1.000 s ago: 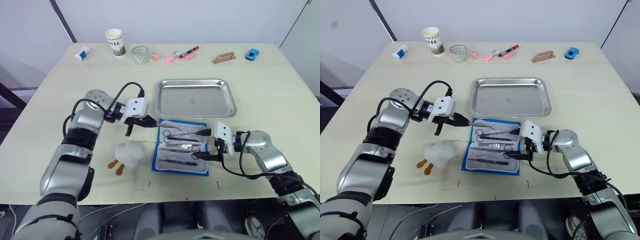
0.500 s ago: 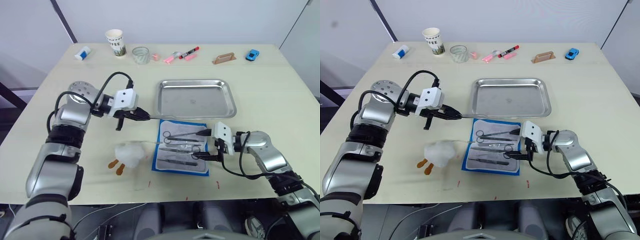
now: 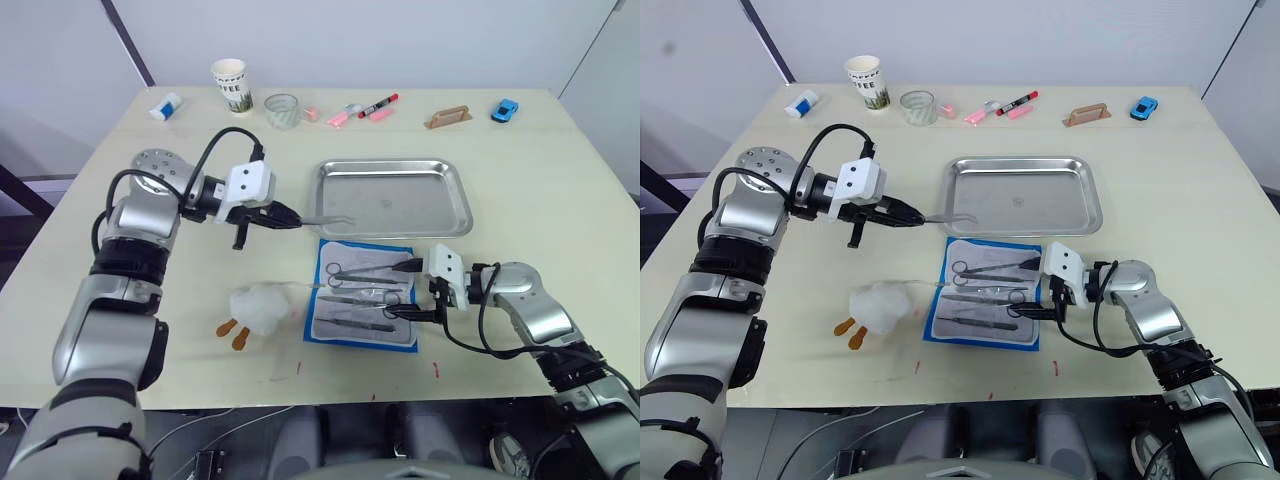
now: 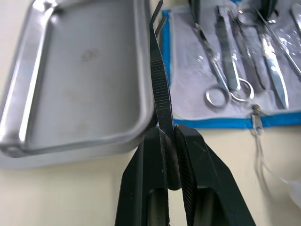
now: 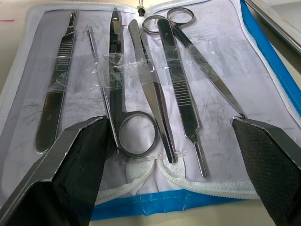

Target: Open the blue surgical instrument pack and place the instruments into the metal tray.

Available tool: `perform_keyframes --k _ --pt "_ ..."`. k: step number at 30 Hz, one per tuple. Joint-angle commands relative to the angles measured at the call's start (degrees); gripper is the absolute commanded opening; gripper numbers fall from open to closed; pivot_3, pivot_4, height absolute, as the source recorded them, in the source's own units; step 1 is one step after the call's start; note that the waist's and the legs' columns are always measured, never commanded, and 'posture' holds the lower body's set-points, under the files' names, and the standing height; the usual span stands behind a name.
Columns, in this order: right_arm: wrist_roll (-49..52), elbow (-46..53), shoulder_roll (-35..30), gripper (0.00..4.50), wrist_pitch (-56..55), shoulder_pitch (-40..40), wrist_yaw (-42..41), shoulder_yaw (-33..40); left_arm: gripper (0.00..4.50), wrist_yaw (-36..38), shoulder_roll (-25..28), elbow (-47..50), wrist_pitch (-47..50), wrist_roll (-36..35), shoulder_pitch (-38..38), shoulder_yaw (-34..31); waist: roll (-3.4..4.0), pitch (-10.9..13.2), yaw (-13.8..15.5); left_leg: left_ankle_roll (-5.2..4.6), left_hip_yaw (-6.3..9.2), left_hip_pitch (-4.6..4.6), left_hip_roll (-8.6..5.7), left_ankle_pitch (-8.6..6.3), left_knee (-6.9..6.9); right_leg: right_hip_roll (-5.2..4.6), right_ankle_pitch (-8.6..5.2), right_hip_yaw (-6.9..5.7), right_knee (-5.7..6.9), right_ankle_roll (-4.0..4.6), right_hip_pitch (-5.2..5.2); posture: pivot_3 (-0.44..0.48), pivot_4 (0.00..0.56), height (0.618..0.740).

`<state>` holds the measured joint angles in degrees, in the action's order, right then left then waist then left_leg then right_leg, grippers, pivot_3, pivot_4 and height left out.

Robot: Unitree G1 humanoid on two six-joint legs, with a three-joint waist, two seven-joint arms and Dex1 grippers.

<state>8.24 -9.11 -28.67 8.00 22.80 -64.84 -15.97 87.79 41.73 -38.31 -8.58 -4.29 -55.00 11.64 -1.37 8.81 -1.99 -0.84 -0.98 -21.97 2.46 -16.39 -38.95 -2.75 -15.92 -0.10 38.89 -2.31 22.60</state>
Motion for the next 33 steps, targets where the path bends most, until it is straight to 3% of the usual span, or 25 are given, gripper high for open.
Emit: perform_keyframes --k 1,9,13,22,29,33 --pt "-4.8 -5.3 0.2 4.50 1.2 -2.9 2.4 -3.7 0.03 -4.1 -1.8 -3.6 1.9 0.7 -4.0 -1.6 -0.08 -0.1 0.0 0.00 -0.01 0.00 0.00 0.00 0.00 0.00 0.00 -0.02 -0.01 0.00 0.00 0.000 0.150 0.740" --pt "-4.8 -4.7 0.4 4.50 1.1 -3.7 2.9 -3.3 0.03 -24.0 -11.8 -4.0 12.4 2.1 -7.1 -4.2 -0.11 -0.1 -0.2 0.00 0.09 0.01 0.00 0.00 0.02 -0.01 0.00 0.01 -0.01 0.00 0.00 0.000 0.150 0.740" --pt "-4.8 -4.4 0.5 4.50 1.1 -4.1 3.2 -3.2 0.03 -37.0 -17.0 5.2 25.1 3.6 -4.4 -4.7 -0.11 -0.1 -0.3 0.00 0.11 0.02 0.00 0.00 0.07 -0.01 0.00 0.04 0.00 0.00 0.01 0.000 0.150 0.740" --pt "-4.7 -4.0 1.1 4.50 1.1 -4.6 4.1 -3.1 0.03 -55.7 -27.4 28.0 59.4 3.7 2.8 -7.1 -0.12 -0.1 -0.3 0.02 0.06 0.20 -0.02 0.01 0.24 0.00 0.01 0.24 0.00 0.00 -0.01 0.000 0.150 0.740" --pt "-4.8 -3.9 1.7 4.50 1.0 -4.8 4.5 -3.2 0.03 -63.7 -28.1 33.8 72.0 4.7 4.4 -7.8 -0.12 -0.1 -0.4 0.06 0.07 0.46 -0.13 0.03 0.48 0.08 0.01 0.61 0.02 0.01 -0.02 0.000 0.150 0.740" --pt "-4.7 -3.9 2.1 4.50 1.0 -4.8 4.8 -3.3 0.03 -67.3 -28.0 31.3 70.8 5.2 4.9 -8.6 -0.12 -0.1 -0.4 0.10 0.05 0.50 -0.13 0.04 0.50 0.07 0.01 0.65 0.01 0.01 -0.02 0.000 0.150 0.740"
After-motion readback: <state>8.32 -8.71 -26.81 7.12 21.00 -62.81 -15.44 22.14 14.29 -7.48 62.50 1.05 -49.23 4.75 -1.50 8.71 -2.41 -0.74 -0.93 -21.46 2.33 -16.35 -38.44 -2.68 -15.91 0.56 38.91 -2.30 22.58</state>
